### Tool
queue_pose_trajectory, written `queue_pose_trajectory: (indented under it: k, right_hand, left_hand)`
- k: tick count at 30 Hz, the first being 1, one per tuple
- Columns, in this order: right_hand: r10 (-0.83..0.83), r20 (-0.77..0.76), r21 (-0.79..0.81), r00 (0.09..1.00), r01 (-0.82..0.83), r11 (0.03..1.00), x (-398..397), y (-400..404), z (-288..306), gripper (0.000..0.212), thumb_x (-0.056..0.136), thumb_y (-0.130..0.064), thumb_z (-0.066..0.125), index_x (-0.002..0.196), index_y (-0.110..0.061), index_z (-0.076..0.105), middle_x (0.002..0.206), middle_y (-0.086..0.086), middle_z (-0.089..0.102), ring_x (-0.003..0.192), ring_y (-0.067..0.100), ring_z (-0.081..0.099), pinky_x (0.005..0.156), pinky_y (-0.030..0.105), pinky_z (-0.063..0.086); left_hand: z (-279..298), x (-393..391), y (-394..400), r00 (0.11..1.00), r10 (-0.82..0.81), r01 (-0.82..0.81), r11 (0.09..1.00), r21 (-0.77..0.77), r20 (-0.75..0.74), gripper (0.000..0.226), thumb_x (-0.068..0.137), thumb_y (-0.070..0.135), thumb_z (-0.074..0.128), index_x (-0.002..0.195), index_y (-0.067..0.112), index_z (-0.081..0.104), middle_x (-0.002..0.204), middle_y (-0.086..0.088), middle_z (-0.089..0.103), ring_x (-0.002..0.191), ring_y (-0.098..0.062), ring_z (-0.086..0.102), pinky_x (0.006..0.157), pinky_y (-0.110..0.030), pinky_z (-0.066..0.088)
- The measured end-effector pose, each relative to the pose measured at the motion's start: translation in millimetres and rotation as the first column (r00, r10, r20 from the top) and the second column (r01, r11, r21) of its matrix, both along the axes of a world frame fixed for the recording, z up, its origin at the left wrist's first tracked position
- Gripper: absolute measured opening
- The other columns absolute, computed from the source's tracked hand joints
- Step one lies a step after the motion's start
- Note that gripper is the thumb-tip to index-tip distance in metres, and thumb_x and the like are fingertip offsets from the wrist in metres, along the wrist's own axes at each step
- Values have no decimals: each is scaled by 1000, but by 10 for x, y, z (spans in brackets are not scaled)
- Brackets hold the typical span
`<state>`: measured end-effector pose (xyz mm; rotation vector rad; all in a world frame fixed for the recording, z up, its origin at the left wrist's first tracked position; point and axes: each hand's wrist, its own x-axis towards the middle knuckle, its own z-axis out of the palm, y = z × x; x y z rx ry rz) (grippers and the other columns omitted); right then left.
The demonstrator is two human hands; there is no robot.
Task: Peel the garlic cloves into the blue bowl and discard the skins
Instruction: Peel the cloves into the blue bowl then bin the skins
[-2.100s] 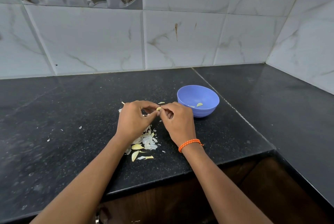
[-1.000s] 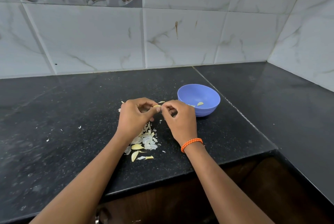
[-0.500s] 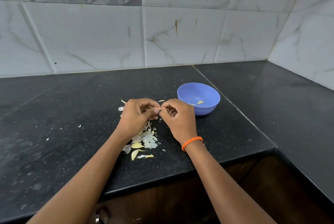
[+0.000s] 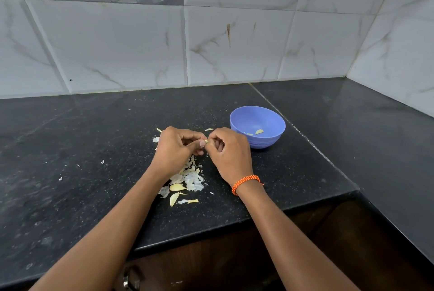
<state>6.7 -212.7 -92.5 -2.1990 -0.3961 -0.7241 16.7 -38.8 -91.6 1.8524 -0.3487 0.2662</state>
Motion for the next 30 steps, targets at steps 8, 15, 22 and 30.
queue_pose_trajectory:
  k: [8, 15, 22, 30]
  right_hand:
    - [56, -166, 167, 985, -28, 986, 41, -28, 12, 13, 99, -13, 67, 88, -15, 74, 76, -7, 69, 71, 7, 64, 63, 18, 52]
    - [92, -225, 145, 970, -60, 988, 48, -34, -28, 26, 107, -6, 51, 104, -15, 75, 85, -6, 67, 77, 10, 64, 73, 40, 61]
    - [94, -7, 109, 996, -93, 990, -33, -29, 31, 28, 107, -12, 57, 127, -21, 74, 113, -5, 70, 104, 7, 65, 86, 20, 52]
    - [196, -37, 158, 980, -188, 969, 8, -52, 11, 15, 100, -12, 72, 112, -16, 81, 105, -5, 76, 99, 9, 70, 82, 20, 57]
  left_hand:
    - [59, -20, 4, 997, -33, 25, 991, -129, -64, 15, 94, 6, 80, 109, 4, 83, 93, -10, 83, 81, -31, 80, 78, -37, 68]
    - [73, -20, 45, 991, -91, 73, 981, -180, -97, 19, 97, 4, 75, 115, 7, 80, 97, -11, 83, 89, -33, 81, 83, -37, 68]
    - [99, -25, 29, 993, -82, 70, 989, -132, -91, 34, 101, 1, 71, 134, 10, 72, 97, -9, 84, 91, -28, 82, 82, -33, 67]
    - [153, -48, 53, 998, 1, -10, 988, -156, -58, 19, 88, 9, 86, 99, -1, 75, 83, -16, 81, 81, -32, 82, 76, -35, 68]
